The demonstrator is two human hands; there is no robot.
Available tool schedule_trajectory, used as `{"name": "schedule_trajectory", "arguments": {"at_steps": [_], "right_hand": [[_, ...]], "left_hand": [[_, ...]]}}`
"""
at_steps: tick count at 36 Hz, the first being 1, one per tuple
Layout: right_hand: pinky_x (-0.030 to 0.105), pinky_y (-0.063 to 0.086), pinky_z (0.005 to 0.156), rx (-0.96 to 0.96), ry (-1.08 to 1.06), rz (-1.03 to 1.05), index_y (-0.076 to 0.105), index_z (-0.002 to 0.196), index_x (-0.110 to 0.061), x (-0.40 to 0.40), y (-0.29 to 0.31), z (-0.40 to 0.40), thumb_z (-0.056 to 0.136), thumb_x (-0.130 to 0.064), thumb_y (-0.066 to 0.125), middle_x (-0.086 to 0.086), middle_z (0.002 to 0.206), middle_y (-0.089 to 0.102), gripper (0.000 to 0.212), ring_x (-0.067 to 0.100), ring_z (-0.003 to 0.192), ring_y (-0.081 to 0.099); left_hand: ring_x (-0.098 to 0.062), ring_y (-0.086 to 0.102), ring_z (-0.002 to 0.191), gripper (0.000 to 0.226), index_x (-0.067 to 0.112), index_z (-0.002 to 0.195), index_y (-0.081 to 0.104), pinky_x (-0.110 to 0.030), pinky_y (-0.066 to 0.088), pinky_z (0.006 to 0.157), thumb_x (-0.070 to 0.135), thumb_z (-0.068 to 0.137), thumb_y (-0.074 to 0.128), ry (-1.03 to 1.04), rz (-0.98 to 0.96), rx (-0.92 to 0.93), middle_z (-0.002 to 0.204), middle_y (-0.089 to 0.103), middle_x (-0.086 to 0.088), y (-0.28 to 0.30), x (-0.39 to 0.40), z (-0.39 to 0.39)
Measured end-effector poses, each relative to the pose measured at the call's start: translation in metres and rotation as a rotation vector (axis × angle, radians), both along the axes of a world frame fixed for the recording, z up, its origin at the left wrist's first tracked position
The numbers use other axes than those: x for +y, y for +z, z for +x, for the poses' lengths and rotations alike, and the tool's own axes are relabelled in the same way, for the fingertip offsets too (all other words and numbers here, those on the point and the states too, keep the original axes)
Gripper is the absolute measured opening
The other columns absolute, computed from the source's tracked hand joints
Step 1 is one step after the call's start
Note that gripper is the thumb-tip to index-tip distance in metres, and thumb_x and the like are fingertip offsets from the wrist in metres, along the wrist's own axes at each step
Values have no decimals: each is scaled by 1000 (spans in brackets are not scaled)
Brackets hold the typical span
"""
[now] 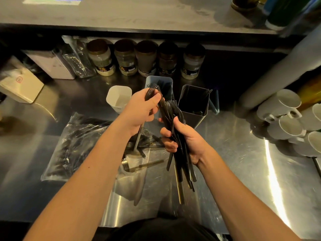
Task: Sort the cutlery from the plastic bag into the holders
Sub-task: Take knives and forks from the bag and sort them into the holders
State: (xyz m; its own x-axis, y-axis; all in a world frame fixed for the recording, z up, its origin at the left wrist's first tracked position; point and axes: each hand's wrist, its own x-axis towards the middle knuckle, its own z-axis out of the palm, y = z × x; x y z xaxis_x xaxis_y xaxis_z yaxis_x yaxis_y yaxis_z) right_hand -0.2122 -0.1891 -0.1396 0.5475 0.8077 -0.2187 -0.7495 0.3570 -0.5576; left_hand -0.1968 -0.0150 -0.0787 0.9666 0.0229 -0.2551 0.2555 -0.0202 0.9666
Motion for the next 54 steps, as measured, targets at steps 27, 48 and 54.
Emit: {"name": "schedule_trajectory", "arguments": {"at_steps": [27,48,54], "right_hand": [[25,31,43,64,-288,-259,53,118,-10,-72,-27,-17,97,-40,55,0,69,43,36,11,43,38],[26,31,45,-32,-330,-390,56,107,-10,-59,-11,1,90,-40,64,3,68,45,36,15,46,38],[23,52,59,-325,-351,-704,68,96,-19,-25,-7,3,95,-32,69,-7,75,72,13,9,65,67]], "left_hand": [[-5,52,55,12,19,93,54,-21,45,54,29,99,60,325,221,-303,74,56,3,21,-57,107],[1,53,64,25,18,93,69,-24,43,67,34,102,52,133,455,-116,66,65,13,-23,-40,81],[1,43,53,43,9,103,66,-21,38,58,50,98,54,-175,473,-31,77,56,3,-13,-39,47]]}}
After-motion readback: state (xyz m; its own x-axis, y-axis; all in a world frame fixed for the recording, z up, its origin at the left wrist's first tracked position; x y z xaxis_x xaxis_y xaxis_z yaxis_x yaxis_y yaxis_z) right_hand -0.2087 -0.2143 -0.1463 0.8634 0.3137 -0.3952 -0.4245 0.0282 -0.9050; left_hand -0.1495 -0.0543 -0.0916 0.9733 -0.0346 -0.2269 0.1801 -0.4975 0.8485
